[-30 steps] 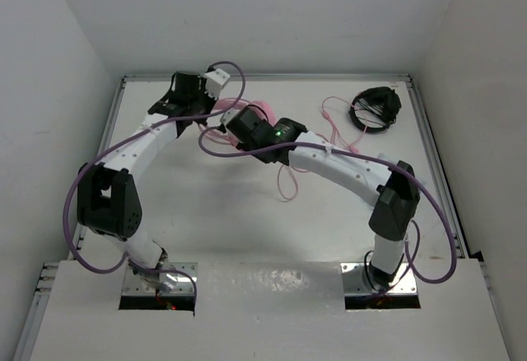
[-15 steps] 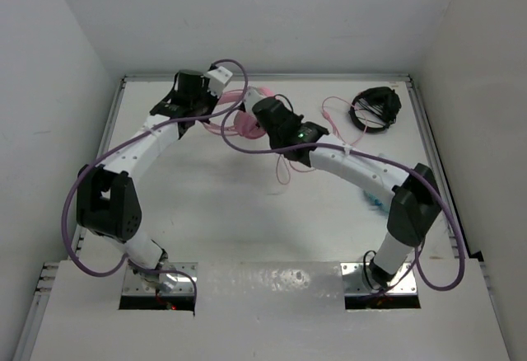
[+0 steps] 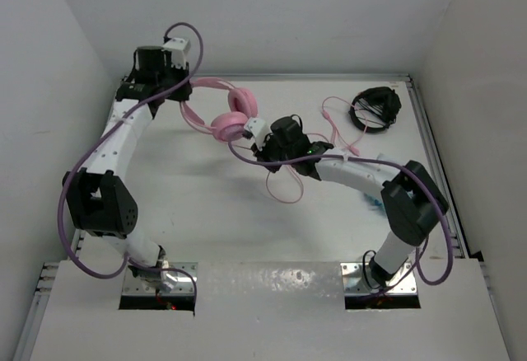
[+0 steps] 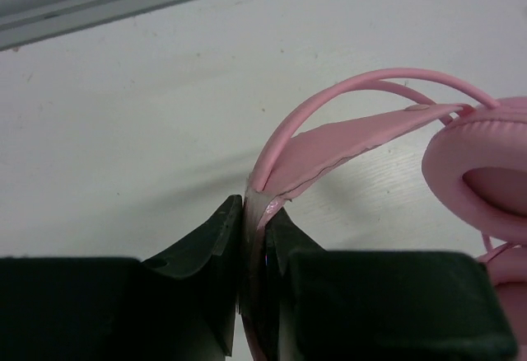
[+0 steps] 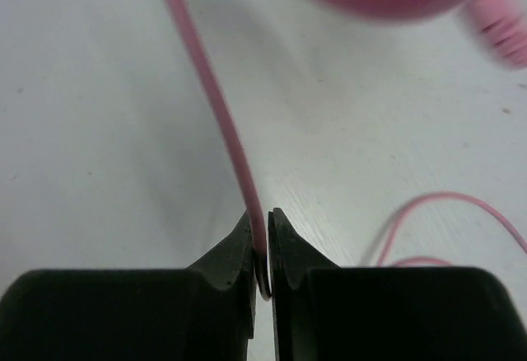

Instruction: Wrap the headphones

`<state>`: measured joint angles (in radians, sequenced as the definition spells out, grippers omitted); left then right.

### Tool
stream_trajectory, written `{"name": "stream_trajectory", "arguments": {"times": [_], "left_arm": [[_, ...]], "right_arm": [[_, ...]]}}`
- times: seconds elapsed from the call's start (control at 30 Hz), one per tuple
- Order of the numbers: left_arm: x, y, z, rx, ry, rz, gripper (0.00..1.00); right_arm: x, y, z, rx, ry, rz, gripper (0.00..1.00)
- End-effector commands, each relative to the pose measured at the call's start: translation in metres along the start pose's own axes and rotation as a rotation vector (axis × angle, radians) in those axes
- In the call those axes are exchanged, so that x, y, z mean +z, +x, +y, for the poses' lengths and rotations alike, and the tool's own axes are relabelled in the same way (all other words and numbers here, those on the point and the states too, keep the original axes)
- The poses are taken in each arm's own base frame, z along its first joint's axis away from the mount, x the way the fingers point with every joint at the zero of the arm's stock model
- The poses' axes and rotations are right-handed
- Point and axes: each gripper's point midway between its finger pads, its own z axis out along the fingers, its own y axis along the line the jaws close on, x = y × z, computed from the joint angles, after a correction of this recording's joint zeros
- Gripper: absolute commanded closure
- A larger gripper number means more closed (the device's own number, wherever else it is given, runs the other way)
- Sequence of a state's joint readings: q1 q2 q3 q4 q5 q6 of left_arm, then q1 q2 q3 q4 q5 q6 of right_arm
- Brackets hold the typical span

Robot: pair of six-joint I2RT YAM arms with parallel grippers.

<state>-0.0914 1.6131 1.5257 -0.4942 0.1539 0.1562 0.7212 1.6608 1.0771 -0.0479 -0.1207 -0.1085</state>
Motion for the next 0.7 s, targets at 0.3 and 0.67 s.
{"name": "stream_trajectory", "arguments": {"times": [0.3, 0.67], "left_arm": [[-0.063, -0.118, 0.011, -0.1, 0.078, -0.272, 1.0], [-0.125, -0.176, 0.025, -0.083, 0.063, -0.419, 1.0]], "right_arm": [[0.022, 0.001, 0.039, -0.101, -0.164, -0.026, 0.14], [-0.011, 0.052, 0.026, -0.035, 0.014, -0.025, 0.01]]}}
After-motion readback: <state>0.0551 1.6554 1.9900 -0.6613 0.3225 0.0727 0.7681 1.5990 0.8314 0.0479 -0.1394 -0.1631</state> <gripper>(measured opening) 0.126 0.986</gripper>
